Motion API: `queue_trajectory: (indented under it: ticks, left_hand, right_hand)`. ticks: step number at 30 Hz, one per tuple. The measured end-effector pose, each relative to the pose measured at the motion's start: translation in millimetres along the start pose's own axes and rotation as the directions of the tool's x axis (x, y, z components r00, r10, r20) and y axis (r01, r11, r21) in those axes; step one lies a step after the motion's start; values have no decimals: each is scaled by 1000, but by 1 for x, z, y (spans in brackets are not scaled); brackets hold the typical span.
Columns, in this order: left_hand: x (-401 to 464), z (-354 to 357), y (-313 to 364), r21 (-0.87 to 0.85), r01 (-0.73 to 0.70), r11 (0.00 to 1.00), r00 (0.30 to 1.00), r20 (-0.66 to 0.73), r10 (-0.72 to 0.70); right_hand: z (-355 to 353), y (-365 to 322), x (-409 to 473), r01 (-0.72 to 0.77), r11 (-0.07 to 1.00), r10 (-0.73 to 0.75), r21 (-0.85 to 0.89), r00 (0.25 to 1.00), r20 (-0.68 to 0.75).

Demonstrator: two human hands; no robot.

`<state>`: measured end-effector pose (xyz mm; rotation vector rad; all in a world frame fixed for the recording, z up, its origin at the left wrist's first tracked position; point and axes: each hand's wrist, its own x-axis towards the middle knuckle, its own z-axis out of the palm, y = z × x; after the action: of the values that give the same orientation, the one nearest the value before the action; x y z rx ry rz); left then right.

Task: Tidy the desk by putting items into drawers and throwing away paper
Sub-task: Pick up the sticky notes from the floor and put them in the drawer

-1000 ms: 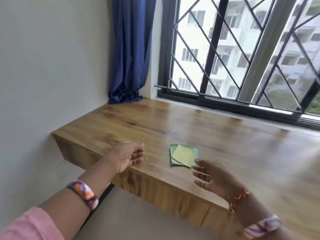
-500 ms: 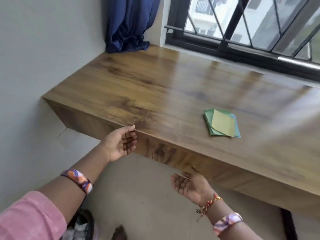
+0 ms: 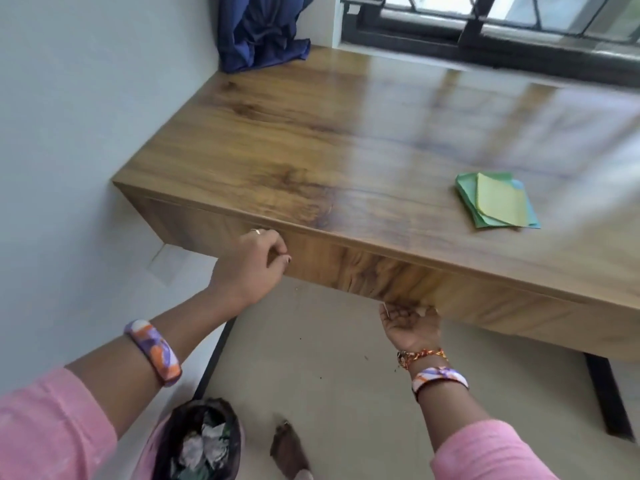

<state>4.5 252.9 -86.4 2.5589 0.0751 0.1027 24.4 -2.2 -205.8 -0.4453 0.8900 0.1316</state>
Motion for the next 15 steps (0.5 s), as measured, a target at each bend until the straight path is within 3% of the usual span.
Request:
queue_trajectory:
  ticks: [3, 6, 9, 11, 15]
  left_hand:
    - [-13, -3, 10, 214, -343, 915, 939, 37, 343]
    - [-18, -3, 29, 297, -494, 817, 869, 187, 457]
    - [-34, 1, 57, 244, -581, 777, 769, 478, 425]
    - [-55, 3, 74, 179, -531, 828, 710, 628, 319]
    - [-92, 0, 94, 275, -473, 837, 709, 683, 176]
  right_hand:
    - [-9, 8, -14, 7, 1000, -7, 7, 1000, -18]
    - [-33, 18, -39, -26, 1000, 26, -3, 998, -59]
    - [-65, 17, -71, -93, 988, 77, -120, 988, -133]
    - [-89, 4, -98, -93, 975, 58, -201, 983, -175]
    - [-119, -39, -150, 140, 929, -223, -343, 951, -215]
